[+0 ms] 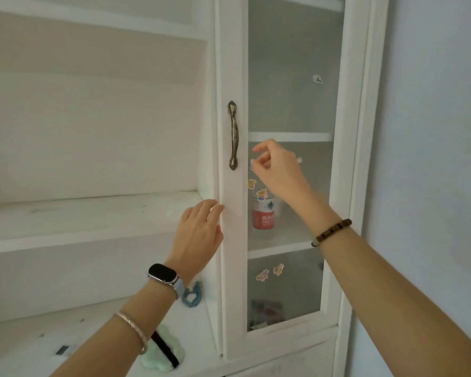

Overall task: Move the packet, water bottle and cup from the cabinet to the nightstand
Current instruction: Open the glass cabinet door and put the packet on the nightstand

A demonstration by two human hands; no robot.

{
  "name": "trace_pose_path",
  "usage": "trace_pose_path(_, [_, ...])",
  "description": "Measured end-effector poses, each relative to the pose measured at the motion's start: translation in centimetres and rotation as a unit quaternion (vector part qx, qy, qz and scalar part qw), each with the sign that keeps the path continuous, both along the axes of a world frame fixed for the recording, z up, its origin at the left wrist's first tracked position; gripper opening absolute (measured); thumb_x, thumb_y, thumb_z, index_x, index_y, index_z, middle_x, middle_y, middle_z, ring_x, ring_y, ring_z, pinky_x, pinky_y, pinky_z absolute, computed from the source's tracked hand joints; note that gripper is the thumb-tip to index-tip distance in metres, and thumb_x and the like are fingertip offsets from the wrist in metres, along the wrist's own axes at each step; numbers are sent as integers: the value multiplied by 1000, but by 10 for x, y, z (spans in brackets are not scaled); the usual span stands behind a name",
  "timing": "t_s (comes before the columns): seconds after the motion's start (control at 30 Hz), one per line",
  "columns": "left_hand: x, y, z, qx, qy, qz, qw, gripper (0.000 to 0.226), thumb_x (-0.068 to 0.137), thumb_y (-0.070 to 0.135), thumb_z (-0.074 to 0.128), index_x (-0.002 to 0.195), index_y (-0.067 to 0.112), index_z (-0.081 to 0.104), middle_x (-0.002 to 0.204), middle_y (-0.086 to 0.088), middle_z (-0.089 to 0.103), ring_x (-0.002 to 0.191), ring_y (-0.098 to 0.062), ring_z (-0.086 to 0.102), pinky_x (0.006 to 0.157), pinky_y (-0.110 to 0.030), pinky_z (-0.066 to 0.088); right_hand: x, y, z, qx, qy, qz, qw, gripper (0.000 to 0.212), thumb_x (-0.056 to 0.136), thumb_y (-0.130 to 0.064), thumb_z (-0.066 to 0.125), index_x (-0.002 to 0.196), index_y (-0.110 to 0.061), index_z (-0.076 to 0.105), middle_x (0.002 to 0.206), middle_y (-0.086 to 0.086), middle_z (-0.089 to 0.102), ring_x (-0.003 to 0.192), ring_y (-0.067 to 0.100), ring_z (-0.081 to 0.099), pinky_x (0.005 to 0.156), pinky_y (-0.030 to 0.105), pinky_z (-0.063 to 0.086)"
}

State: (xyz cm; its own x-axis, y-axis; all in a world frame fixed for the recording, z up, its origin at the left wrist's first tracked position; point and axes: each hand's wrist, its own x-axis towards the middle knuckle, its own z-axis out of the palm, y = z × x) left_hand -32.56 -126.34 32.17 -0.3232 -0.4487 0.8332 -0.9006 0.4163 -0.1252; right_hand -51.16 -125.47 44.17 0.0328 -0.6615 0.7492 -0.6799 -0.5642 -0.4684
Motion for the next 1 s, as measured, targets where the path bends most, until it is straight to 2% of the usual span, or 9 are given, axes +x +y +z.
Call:
trace_pose_path(0.03, [0,-3,2,-6,-8,8,1000,42,82,9,61,124,9,54,127,-8,56,119,-25,53,100,-40,44,5,-4,8,-7,-7,5,1000,26,93,-19,56,119,-17,55,91,-5,63,78,8,62,65,19,52])
trace_pose_path(0.13, [3,-11,4,-3,-39,26,999,54,82,17,65,133,8,50,139,-10,50,130,-25,46,106,-45,39,19,-14,27,-16,-23,16,999,32,93,-17,56,124,-13,54,91,-3,63,84,11,61,75,24,52])
trace_pose_path(0.2, [5,-15,3,-1,-70,36,997,59,81,22,66,135,8,48,144,-9,46,134,-25,42,108,-46,36,28,-20,33,-19,-19,15,1000,32,93,-17,57,125,-11,53,91,-4,62,84,10,59,76,21,48])
trace_pose_path(0.4, [11,-24,-3,12,-98,46,994,69,83,27,62,144,10,35,151,-10,33,140,-23,31,111,-48,32,44,-34,33,-22,-40,11,999,25,89,-8,58,114,-8,55,74,-10,56,74,9,56,77,27,52])
trace_pose_path(0.53, [12,-26,-5,15,-107,48,993,74,84,29,62,146,8,29,152,-12,31,141,-25,28,111,-50,32,46,-35,31,-23,-45,1,999,18,89,-11,59,107,-9,55,81,-1,61,76,14,57,77,33,53])
trace_pose_path(0.7, [12,-27,-6,14,-116,54,992,75,83,30,64,146,7,31,152,-13,32,141,-26,28,111,-50,30,47,-31,37,-15,-28,-26,999,19,92,-17,60,102,-2,56,87,14,66,74,19,59,67,32,52])
trace_pose_path(0.77, [14,-27,-6,8,-117,54,992,72,83,29,64,145,7,33,152,-12,32,141,-25,28,112,-50,29,48,-31,37,-16,-26,-41,999,17,93,-16,58,100,-1,56,86,15,67,75,24,61,69,37,54])
trace_pose_path(0.87, [18,-26,-7,5,-122,46,991,71,84,30,63,144,8,34,153,-10,31,142,-23,26,112,-50,29,49,-29,40,-12,-28,-51,998,20,95,-19,55,97,1,56,76,13,62,66,20,57,65,35,52])
trace_pose_path(1.0, [18,-21,-13,26,-97,10,995,73,88,30,55,150,11,19,157,-8,20,144,-22,18,115,-48,23,45,-20,38,-37,-29,-68,997,24,97,-26,54,96,-2,55,73,5,57,65,17,54,61,30,49])
